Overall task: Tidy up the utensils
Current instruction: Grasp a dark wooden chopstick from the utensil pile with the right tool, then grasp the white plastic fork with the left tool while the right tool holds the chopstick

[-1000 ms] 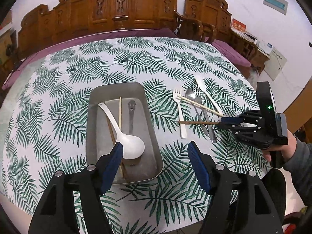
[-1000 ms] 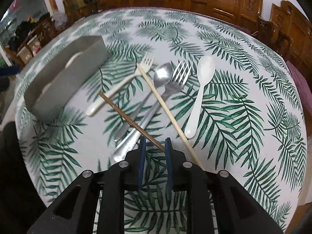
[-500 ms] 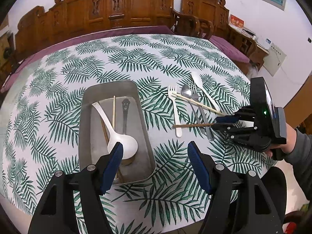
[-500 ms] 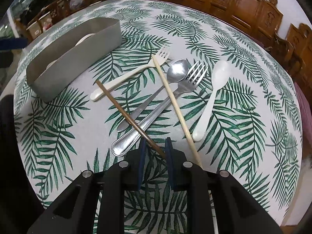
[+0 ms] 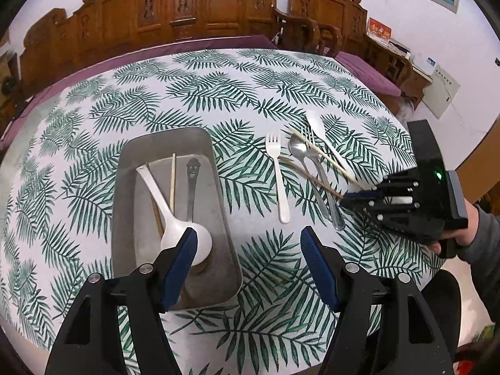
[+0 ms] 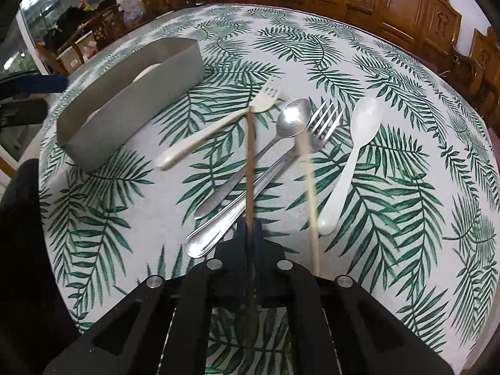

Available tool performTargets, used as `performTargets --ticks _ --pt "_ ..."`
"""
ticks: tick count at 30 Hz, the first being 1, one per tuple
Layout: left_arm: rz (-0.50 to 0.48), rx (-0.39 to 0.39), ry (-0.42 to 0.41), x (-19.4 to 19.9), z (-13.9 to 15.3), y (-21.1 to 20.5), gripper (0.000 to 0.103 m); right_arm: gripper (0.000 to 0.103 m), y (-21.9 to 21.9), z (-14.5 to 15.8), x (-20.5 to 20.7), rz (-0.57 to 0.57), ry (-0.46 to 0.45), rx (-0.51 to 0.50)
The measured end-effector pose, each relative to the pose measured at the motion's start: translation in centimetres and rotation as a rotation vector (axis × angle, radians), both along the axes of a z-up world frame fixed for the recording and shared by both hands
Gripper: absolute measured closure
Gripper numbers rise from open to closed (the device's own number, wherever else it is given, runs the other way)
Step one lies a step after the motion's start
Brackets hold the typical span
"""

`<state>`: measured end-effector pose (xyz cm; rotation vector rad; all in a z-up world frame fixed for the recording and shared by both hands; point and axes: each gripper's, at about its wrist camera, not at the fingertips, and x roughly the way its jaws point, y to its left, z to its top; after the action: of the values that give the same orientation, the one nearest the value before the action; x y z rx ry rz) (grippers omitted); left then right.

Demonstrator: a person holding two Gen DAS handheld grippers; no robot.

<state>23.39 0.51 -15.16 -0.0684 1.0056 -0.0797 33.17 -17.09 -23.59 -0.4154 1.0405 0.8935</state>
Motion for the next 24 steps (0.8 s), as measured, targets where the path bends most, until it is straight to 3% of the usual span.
performTargets --ticks 11,19,24 --pt "-0.046 -0.007 0.014 4.5 -1.5 -2.5 0.038 0.097 -3.3 2.6 -0.3 -0.162 -0.018 0.136" --pt "-0.083 -0.006 0.064 9.1 -3.6 -4.5 0.062 0.097 -6.0 2.9 0.6 -0.274 -0.025 0.158" --pt "-0.085 0.012 0.106 11.8 -5.2 -5.0 0.071 0.097 -6.6 3.0 0.9 -0.295 -0.032 0.163"
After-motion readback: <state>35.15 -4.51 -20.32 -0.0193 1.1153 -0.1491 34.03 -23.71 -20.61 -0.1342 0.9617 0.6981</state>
